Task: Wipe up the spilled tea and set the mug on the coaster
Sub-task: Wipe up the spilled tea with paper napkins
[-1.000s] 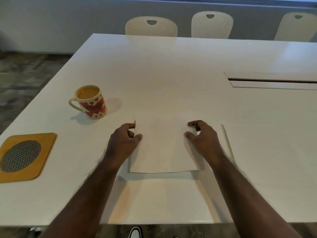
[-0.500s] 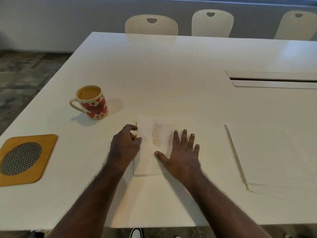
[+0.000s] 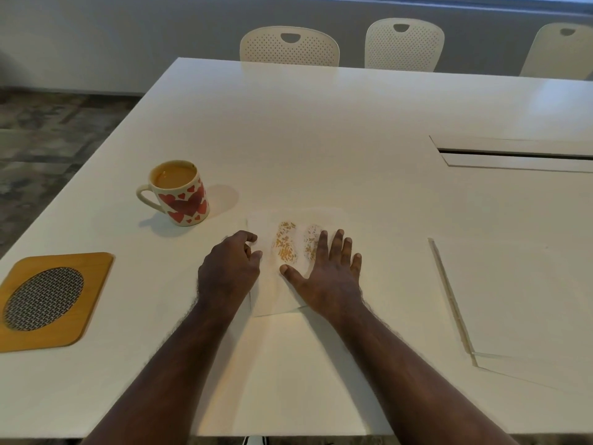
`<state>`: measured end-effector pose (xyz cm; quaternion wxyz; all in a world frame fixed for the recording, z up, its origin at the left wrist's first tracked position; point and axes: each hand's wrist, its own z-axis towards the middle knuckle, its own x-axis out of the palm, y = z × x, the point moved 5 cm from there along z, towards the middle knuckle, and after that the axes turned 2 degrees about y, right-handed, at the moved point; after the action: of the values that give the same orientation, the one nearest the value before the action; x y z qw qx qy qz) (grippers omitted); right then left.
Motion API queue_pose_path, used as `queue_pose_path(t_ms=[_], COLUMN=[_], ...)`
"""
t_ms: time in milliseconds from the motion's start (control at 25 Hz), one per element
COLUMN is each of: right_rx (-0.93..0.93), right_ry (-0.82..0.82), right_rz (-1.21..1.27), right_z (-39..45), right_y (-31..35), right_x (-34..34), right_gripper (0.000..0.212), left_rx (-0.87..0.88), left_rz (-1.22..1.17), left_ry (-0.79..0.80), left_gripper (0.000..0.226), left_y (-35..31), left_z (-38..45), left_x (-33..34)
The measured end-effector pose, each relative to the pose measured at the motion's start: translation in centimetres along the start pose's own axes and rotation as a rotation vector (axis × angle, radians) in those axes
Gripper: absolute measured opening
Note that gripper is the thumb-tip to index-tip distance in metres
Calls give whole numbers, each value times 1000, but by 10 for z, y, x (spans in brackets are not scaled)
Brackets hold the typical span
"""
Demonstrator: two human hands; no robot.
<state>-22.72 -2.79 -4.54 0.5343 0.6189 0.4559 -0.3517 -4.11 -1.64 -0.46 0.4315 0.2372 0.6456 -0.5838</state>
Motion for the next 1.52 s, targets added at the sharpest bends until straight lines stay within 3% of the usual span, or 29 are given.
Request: queue_pose_path(t_ms=[400, 800, 1000, 1200, 1360, 1520], right_rx=[-200, -500, -565, -427, -201, -18], right_ry=[63, 94, 84, 48, 0, -8], right_rz=[-66, -18, -84, -94, -123, -72], right_z=[26, 7, -3, -9, -2, 15], right_y=[40, 74, 63, 24, -24, -42], right_x=[5, 10, 5, -5, -24, -32], right_gripper=[106, 69, 56, 61, 62, 58], left_rx=[29, 42, 67, 93, 42, 9], left_rz=[67, -45, -88, 29, 269, 352], left_ry=[40, 36, 18, -73, 59, 125], left_gripper=[34, 27, 16, 33, 56, 66], left_y=[11, 17, 14, 23, 44, 58], left_z=[10, 9, 3, -6, -14, -23], left_x=[3, 0, -2, -9, -5, 0])
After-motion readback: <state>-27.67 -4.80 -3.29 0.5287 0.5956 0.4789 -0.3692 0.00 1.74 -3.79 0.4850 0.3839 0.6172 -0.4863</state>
